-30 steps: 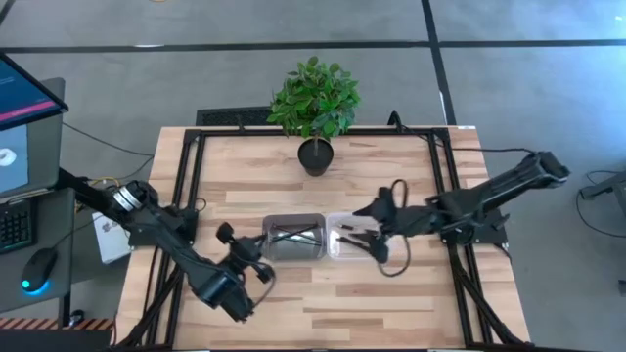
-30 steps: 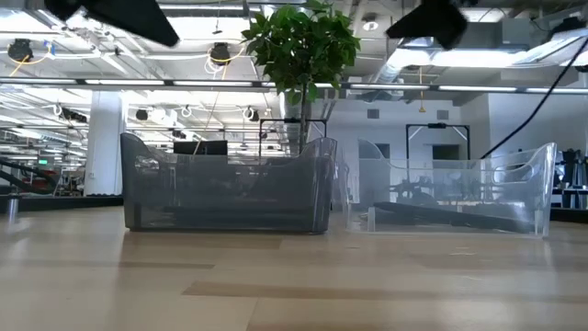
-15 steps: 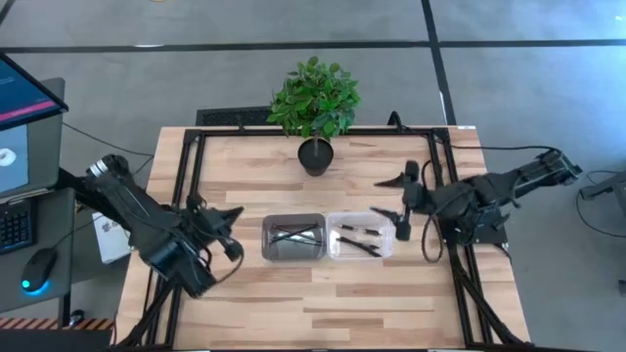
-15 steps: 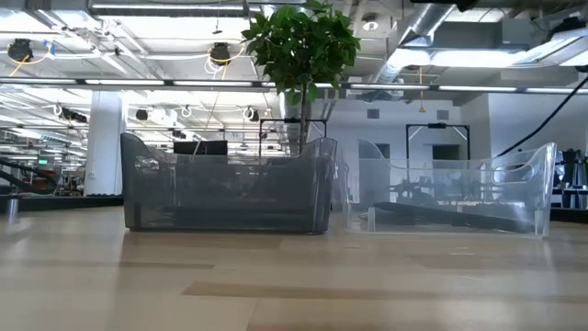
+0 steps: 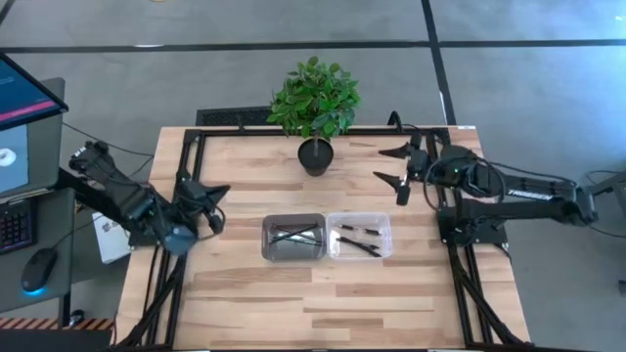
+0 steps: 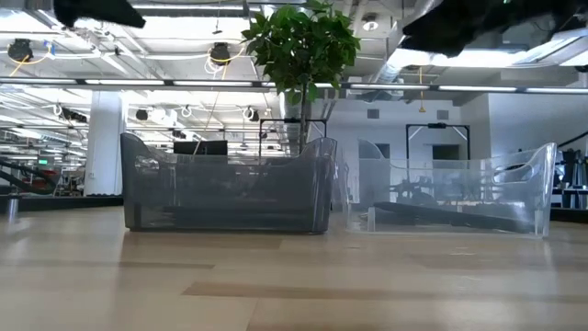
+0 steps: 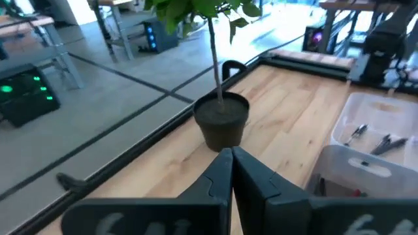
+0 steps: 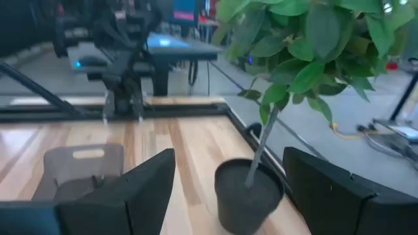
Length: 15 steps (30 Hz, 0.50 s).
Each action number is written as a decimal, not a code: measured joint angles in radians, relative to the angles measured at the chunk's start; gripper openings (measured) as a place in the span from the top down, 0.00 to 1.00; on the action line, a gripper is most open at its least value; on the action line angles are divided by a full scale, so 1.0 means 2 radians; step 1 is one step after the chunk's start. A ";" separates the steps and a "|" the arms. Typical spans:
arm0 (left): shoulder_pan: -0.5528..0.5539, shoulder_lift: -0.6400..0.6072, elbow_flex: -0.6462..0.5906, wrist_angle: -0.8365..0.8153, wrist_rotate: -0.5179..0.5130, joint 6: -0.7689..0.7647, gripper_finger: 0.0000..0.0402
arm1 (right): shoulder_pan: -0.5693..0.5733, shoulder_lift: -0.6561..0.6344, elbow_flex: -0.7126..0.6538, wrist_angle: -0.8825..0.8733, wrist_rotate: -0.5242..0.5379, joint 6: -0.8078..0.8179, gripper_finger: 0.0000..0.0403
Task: Sort pens & pencils
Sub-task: Return to Home Position
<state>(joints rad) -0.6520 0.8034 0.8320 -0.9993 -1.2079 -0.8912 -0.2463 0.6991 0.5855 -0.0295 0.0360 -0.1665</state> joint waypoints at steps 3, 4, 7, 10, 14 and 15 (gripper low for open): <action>0.034 -0.058 -0.056 0.124 0.038 0.117 1.00 | -0.051 0.000 -0.027 0.049 -0.063 0.000 0.23; 0.048 -0.074 -0.076 0.177 0.058 0.163 1.00 | -0.066 0.002 -0.034 0.057 -0.080 0.002 0.23; 0.103 -0.114 -0.135 0.354 0.126 0.308 1.00 | -0.101 0.006 -0.058 0.095 -0.121 0.012 0.23; 0.159 -0.143 -0.191 0.467 0.203 0.403 1.00 | -0.127 0.013 -0.080 0.131 -0.144 0.022 0.23; 0.223 -0.158 -0.246 0.524 0.224 0.427 1.00 | -0.146 0.012 -0.109 0.155 -0.162 0.039 0.23; 0.234 -0.162 -0.255 0.524 0.224 0.423 1.00 | -0.148 0.010 -0.115 0.154 -0.163 0.040 0.23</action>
<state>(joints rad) -0.1835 0.4801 0.3215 0.0479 -0.7591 -0.0453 -0.5421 0.7190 0.3560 0.2793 -0.2906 -0.0860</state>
